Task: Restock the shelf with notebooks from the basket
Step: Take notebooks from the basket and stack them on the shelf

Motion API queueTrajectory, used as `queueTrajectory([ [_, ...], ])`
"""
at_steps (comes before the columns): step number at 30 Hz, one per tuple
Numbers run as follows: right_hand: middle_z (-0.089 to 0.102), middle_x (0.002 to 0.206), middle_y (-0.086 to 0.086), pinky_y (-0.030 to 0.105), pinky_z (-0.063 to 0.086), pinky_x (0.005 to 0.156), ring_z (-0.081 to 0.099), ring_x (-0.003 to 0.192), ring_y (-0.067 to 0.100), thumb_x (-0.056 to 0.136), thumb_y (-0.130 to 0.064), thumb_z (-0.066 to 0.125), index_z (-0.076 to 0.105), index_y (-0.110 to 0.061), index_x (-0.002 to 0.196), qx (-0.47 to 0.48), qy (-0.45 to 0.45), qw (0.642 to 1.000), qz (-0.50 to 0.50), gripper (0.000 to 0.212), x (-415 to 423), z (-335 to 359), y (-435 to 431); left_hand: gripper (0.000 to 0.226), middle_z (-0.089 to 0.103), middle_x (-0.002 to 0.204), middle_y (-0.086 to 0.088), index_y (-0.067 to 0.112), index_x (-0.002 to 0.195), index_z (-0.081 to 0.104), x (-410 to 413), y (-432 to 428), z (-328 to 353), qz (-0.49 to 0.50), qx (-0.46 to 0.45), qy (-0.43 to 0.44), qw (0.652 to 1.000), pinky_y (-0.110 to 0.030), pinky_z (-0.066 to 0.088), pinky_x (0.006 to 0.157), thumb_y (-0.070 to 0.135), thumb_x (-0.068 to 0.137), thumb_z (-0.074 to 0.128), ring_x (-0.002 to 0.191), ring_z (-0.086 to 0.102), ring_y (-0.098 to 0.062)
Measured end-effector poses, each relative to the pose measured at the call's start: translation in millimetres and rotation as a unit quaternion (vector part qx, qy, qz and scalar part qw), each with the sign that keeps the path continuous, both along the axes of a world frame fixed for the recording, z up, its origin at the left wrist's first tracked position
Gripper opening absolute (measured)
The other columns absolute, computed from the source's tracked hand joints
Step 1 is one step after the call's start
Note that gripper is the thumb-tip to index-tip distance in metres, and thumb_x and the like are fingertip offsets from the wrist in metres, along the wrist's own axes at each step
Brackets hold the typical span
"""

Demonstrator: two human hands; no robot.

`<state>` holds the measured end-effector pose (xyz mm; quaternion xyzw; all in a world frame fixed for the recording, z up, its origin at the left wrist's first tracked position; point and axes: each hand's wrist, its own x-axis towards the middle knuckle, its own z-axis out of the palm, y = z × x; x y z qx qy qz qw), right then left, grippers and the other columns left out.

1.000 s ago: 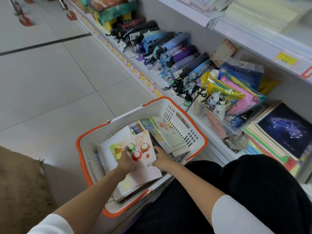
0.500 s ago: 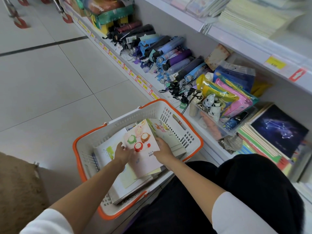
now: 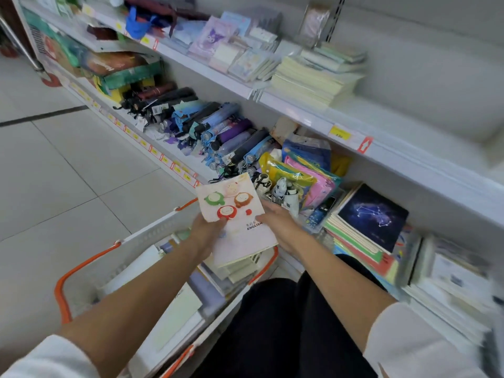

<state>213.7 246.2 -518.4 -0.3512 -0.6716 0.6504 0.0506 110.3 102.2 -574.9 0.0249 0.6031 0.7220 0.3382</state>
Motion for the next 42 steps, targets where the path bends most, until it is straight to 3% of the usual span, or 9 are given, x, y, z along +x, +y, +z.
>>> queueTrajectory([
  [3,0.07,0.113,0.015,0.048,0.053,0.093,0.067,0.1,0.033,0.085,0.005,0.056,0.064,-0.009,0.122,0.017,0.021,0.999,-0.041,0.041,25.0,41.2,38.3,0.043,0.069,0.112,-0.01,0.009,0.12,0.061,11.5,39.0,42.8,-0.043,0.055,0.021,0.997,-0.044,0.057,0.079,0.006,0.078,0.071,0.097,0.066,-0.027],
  [5,0.069,0.113,0.016,0.039,0.056,0.084,0.068,0.095,0.031,0.086,0.008,0.054,0.064,-0.007,0.121,0.034,0.037,0.996,-0.068,0.039,47.7,67.7,60.8,0.042,0.066,0.117,-0.012,0.008,0.122,0.059,22.4,67.5,70.3,-0.061,0.088,0.007,0.994,-0.054,0.051,0.09,0.0,0.082,0.067,0.103,0.064,-0.032],
  [9,0.068,0.11,0.007,0.038,0.059,0.067,0.068,0.086,0.023,0.091,0.001,0.056,0.054,-0.027,0.119,0.114,0.047,0.99,-0.067,0.04,101.5,111.1,92.1,0.036,0.065,0.114,-0.014,0.008,0.123,0.057,53.9,124.4,124.6,-0.118,0.141,-0.003,0.983,-0.049,0.056,0.075,-0.006,0.09,0.056,0.092,0.066,-0.03],
  [12,0.066,0.108,0.006,0.03,0.058,0.053,0.066,0.084,0.019,0.092,0.0,0.054,0.047,-0.02,0.129,0.162,0.063,0.976,-0.128,0.042,148.1,136.8,117.6,0.035,0.065,0.119,-0.017,0.006,0.123,0.059,85.7,167.7,161.4,-0.192,0.169,0.039,0.966,-0.056,0.053,0.084,-0.005,0.09,0.056,0.102,0.065,-0.034],
  [19,0.062,0.105,0.005,0.008,0.048,0.055,0.061,0.088,0.016,0.09,0.005,0.052,0.052,-0.011,0.127,0.272,0.136,0.896,-0.323,0.04,258.8,196.1,173.2,0.029,0.063,0.122,-0.018,0.006,0.113,0.059,185.1,260.0,237.9,-0.323,0.165,0.085,0.928,-0.04,0.055,0.078,-0.006,0.087,0.057,0.088,0.066,-0.027],
  [27,0.063,0.117,0.008,0.036,0.055,0.076,0.062,0.094,0.02,0.092,0.006,0.046,0.049,-0.013,0.125,0.211,0.2,0.833,-0.472,0.039,324.1,232.6,240.3,0.085,0.047,0.141,-0.013,0.013,0.151,0.021,251.3,348.6,284.6,-0.363,0.124,0.151,0.911,-0.034,0.054,0.081,-0.005,0.082,0.067,0.114,0.059,-0.028],
  [32,0.062,0.121,0.02,0.029,0.046,0.07,0.061,0.094,0.028,0.09,0.01,0.049,0.059,-0.003,0.115,0.214,0.192,0.81,-0.511,0.03,333.8,259.4,286.2,0.056,0.06,0.122,-0.015,0.007,0.131,0.05,267.5,403.2,309.2,-0.322,0.152,0.191,0.915,-0.024,0.054,0.069,-0.013,0.081,0.063,0.104,0.062,-0.027],
  [38,0.058,0.116,0.009,0.036,0.045,0.092,0.053,0.1,0.022,0.08,-0.009,0.072,0.05,0.0,0.131,0.259,0.127,0.819,-0.496,0.056,351.5,247.3,323.4,0.036,0.062,0.122,-0.014,-0.002,0.119,0.062,267.0,445.5,280.9,-0.286,0.115,0.276,0.911,-0.034,0.052,0.094,-0.005,0.083,0.065,0.106,0.061,-0.025],
  [42,0.052,0.134,0.002,0.026,0.042,0.096,0.054,0.118,0.014,0.076,-0.017,0.079,0.043,-0.008,0.142,0.422,0.027,0.805,-0.415,0.076,364.9,222.0,337.5,0.04,0.064,0.12,-0.011,0.002,0.124,0.061,258.2,454.0,275.8,-0.293,0.113,0.356,0.88,-0.031,0.046,0.1,0.012,0.085,0.07,0.111,0.061,-0.025],
])
